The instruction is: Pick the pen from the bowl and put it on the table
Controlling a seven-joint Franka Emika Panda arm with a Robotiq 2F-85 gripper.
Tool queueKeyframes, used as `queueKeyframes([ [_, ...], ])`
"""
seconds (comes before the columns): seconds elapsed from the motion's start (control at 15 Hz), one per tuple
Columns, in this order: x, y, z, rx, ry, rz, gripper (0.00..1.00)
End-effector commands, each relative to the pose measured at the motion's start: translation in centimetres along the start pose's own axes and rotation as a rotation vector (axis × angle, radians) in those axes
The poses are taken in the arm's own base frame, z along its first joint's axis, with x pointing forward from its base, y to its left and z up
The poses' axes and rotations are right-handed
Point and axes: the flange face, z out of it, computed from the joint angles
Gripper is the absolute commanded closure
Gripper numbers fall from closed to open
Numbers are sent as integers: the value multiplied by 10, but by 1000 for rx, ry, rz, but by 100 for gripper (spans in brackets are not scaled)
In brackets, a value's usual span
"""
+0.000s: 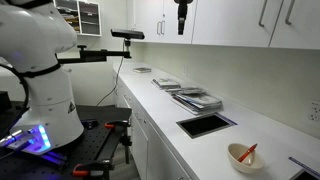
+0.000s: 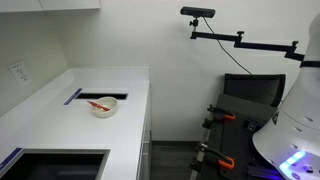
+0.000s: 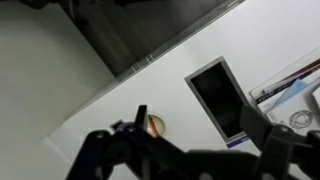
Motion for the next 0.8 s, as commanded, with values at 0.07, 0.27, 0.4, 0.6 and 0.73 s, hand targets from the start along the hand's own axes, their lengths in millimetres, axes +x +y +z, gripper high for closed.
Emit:
queueKeyframes([
  [0.07,0,0,0,0,-1,0,0],
  [0.27,3,3,6,8,-14,-28,0],
  [0.4,16,16,27,-15,37,-80,0],
  [0.6,55,49,87,-25,117,-162,0],
  [0.73,81,71,136,-9,155,-264,0],
])
